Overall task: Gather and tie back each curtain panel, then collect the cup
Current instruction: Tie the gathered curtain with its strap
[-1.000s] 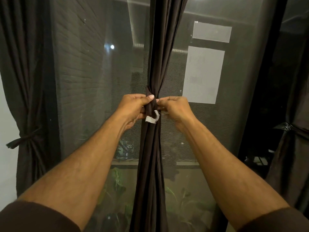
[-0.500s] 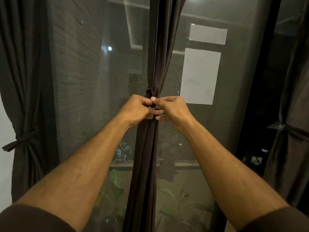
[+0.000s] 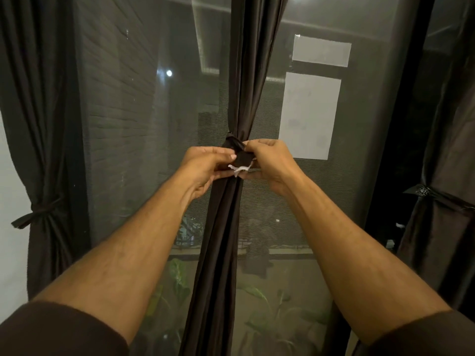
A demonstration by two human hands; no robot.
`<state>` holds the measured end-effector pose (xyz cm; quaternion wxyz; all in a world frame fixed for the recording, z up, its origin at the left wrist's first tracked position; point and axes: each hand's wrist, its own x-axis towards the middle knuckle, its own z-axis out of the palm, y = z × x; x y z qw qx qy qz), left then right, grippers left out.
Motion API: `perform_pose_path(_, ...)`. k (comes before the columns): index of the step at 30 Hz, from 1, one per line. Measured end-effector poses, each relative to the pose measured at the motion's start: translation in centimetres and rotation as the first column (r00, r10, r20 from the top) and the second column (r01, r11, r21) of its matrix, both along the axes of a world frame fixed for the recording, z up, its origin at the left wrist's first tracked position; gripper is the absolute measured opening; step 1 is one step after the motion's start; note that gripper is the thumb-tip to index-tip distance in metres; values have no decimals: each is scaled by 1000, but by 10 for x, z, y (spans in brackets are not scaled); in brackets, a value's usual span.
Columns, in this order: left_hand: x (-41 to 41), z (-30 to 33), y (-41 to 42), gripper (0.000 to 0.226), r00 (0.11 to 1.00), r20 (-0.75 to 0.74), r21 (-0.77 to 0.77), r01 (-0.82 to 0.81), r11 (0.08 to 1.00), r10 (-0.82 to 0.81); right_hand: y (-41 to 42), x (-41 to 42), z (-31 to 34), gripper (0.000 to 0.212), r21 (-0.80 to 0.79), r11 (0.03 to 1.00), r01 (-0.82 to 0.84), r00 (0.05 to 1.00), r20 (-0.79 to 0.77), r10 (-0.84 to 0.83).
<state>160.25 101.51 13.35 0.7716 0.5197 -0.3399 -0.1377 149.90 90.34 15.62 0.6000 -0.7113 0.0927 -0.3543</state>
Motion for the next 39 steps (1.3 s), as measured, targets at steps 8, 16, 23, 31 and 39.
perform_pose_path(8,2,9,8,8,979,178,258,-145,955,101,7,-12,-30,13,-161,985,55,998,29,-51)
perform_pose_path(16,-11,14,-1,31,962,189,229,-237,944,195,19,-5,-35,13,-313,942,122,989,-37,-141)
perform_pose_path(23,-18,20,-5,27,889,377,187,-348,919,260,16,-1,-32,24,-310,921,234,966,-35,-257)
perform_pose_path(31,-10,23,8,19,957,261,244,-195,950,129,18,-3,-17,15,152,987,56,998,-13,-55)
perform_pose_path(39,-5,18,24,9,974,171,207,-181,961,147,33,13,-11,8,482,869,-112,993,19,117)
